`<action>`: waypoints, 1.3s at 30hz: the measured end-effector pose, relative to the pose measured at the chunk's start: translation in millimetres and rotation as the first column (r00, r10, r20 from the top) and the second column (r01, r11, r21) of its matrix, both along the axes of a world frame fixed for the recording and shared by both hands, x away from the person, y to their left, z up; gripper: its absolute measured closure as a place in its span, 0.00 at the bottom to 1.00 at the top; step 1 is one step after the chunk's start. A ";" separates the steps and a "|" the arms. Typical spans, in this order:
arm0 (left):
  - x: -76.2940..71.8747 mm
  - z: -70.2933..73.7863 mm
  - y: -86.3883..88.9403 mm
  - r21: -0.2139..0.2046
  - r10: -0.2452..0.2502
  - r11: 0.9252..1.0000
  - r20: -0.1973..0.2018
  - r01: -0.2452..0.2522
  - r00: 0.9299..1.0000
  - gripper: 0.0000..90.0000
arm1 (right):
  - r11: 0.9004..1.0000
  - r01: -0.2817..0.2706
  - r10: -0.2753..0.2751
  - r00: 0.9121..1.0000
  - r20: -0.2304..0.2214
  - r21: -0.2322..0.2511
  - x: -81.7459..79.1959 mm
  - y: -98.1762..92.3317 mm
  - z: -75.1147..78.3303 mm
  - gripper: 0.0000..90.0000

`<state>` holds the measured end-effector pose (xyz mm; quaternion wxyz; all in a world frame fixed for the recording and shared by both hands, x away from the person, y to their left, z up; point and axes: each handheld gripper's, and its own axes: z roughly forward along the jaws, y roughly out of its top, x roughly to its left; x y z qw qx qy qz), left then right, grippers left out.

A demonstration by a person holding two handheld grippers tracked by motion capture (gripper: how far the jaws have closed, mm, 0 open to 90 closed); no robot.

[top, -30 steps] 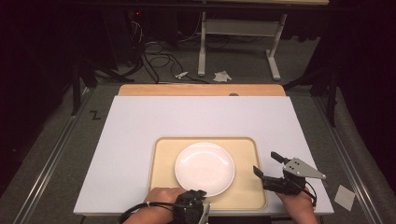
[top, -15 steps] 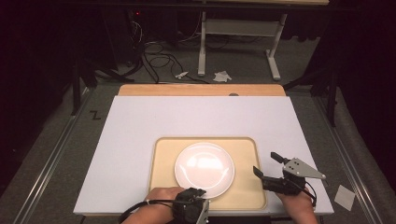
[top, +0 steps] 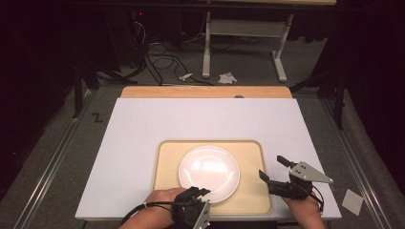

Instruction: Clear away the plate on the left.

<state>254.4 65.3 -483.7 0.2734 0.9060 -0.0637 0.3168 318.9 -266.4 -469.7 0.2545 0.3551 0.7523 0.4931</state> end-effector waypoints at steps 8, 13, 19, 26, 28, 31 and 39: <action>14.3 3.9 12.9 -0.026 0.070 0.997 0.001 -0.070 0.998 0.58 | 1.000 0.001 -0.001 1.000 0.001 0.001 -0.1 -0.3 0.4 0.18; 25.2 4.0 26.2 -0.052 0.123 0.991 -0.024 -0.124 0.992 0.52 | 1.000 0.002 -0.002 1.000 -0.002 0.002 -0.4 0.2 0.4 0.18; 37.8 4.6 45.7 -0.138 0.182 0.972 -0.073 -0.191 0.981 0.49 | 1.000 0.000 0.000 1.000 -0.002 0.000 -0.2 0.2 0.1 0.18; 50.4 10.7 73.4 -0.221 0.256 0.933 -0.145 -0.284 0.956 0.42 | 1.000 0.003 -0.003 1.000 -0.007 0.002 -0.4 0.8 -0.1 0.18; 54.2 12.0 82.6 -0.252 0.277 0.915 -0.175 -0.315 0.945 0.40 | 1.000 -0.001 0.001 1.000 -0.005 0.003 -0.1 0.8 -0.4 0.18; 58.9 14.5 98.3 -0.291 0.308 0.886 -0.216 -0.362 0.927 0.38 | 1.000 -0.002 0.002 1.000 -0.003 0.003 0.2 0.7 -0.6 0.18; 68.4 21.4 151.2 -0.396 0.399 0.767 -0.322 -0.505 0.859 0.26 | 1.000 0.006 -0.006 1.000 0.002 0.002 0.1 -0.9 0.3 0.18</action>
